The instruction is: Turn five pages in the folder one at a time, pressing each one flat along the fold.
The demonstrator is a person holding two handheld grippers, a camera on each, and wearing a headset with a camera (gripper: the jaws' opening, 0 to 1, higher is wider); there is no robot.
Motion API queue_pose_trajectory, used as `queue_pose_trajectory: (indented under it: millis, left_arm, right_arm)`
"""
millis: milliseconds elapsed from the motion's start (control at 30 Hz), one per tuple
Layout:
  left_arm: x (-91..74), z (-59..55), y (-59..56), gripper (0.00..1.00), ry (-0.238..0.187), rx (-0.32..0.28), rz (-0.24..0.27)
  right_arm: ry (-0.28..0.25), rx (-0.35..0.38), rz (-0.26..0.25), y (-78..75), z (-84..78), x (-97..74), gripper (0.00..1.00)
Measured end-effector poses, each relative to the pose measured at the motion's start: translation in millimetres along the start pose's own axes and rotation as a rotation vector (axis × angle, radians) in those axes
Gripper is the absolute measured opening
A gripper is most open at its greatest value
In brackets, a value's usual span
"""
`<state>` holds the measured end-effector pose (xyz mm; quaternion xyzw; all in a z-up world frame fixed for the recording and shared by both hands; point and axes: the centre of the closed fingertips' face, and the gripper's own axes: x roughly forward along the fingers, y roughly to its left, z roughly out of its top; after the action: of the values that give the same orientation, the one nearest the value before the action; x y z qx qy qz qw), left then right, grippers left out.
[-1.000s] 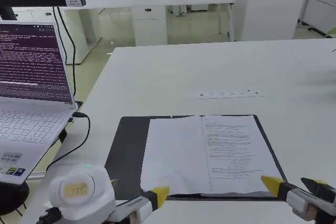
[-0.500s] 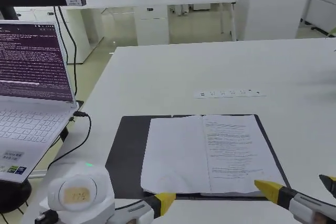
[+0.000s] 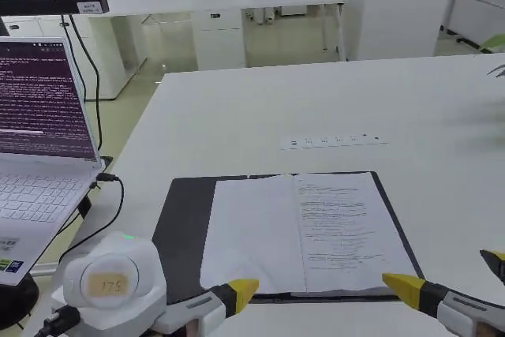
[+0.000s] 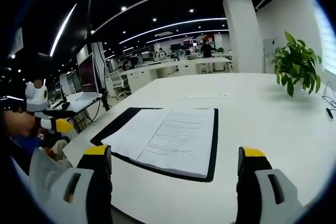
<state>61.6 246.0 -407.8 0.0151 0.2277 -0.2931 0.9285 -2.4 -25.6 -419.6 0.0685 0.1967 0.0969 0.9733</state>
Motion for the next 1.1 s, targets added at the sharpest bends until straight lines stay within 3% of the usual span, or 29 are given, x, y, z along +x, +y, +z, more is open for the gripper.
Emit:
queue_pose_trajectory:
  millis: [200,567,833,900,1100]
  left_arm:
    - [29.8,8.9,-33.2,0.99,0.007,0.029,-0.061]
    - [79.1,7.6,-86.9,0.94,0.046,0.073,-0.147]
    - [117.4,-10.0,-117.3,0.86,0.089,0.105,-0.196]
    - [127.7,-19.0,-124.4,0.85,0.12,0.102,-0.205]
    - [157.5,-32.2,-149.1,0.79,0.137,0.109,-0.232]
  right_arm:
    - [-0.014,0.009,-0.001,-5.2,4.7,-4.2,0.99]
    - [-0.013,0.017,-0.002,-15.4,2.1,-6.7,0.95]
    - [0.003,0.017,0.007,-22.2,-3.2,-6.0,0.93]
    - [0.01,0.016,0.012,-22.4,-4.9,-5.4,0.93]
    - [0.028,0.011,0.037,-20.5,-10.7,-3.7,0.92]
